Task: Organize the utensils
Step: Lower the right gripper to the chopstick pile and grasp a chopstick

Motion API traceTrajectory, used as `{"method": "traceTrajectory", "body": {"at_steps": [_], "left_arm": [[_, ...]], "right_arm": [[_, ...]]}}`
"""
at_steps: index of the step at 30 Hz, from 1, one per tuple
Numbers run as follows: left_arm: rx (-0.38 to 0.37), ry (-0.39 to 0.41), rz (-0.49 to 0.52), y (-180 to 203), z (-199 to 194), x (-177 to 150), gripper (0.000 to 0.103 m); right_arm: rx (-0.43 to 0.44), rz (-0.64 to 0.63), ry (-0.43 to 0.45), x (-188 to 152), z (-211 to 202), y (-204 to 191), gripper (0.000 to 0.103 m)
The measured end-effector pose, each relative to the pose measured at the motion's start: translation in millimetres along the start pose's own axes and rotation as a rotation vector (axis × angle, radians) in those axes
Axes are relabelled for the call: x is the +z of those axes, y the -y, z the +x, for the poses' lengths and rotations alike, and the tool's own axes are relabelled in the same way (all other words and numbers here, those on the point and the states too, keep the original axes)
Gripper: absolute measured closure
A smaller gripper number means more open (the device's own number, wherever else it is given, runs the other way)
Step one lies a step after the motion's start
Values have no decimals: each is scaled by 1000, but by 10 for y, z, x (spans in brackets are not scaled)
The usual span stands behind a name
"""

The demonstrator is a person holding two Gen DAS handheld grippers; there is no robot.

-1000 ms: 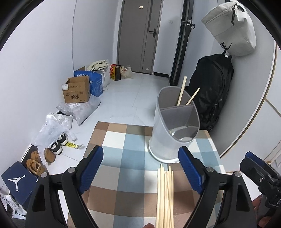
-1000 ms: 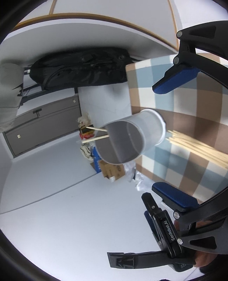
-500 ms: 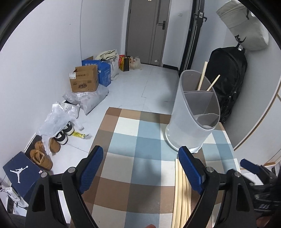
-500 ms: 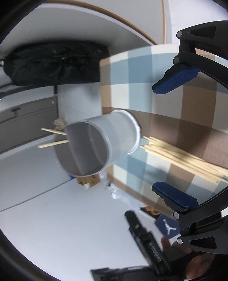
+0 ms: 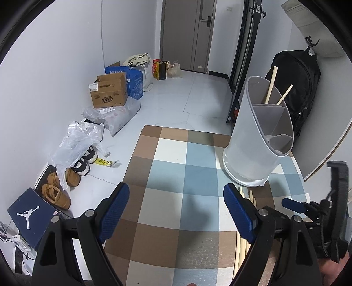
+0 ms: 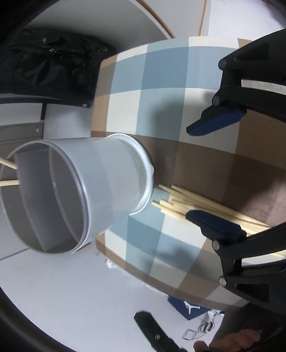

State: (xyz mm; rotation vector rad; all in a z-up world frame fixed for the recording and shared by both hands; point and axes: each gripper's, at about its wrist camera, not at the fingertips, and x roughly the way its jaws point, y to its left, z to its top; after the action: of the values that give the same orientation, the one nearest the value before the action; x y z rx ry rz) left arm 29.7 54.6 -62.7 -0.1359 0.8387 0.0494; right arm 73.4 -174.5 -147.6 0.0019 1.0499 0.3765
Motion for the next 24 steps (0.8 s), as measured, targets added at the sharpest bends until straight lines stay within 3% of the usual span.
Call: {"method": "traceTrajectory", "body": {"at_steps": [5, 13, 17, 24], "left_arm": [[-5, -6, -12, -40, 13, 31, 19], [-4, -11, -32, -111, 36, 56, 19], [-4, -19, -43, -129, 40, 63, 19], [-4, -13, -44, -141, 21, 73, 19]], "right_arm": [[-25, -35, -41, 29, 104, -43, 48], [-81, -98, -79, 77, 175, -191, 51], [-78, -75, -89, 123, 177, -171, 74], [-94, -87, -106, 110, 200, -171, 74]]}}
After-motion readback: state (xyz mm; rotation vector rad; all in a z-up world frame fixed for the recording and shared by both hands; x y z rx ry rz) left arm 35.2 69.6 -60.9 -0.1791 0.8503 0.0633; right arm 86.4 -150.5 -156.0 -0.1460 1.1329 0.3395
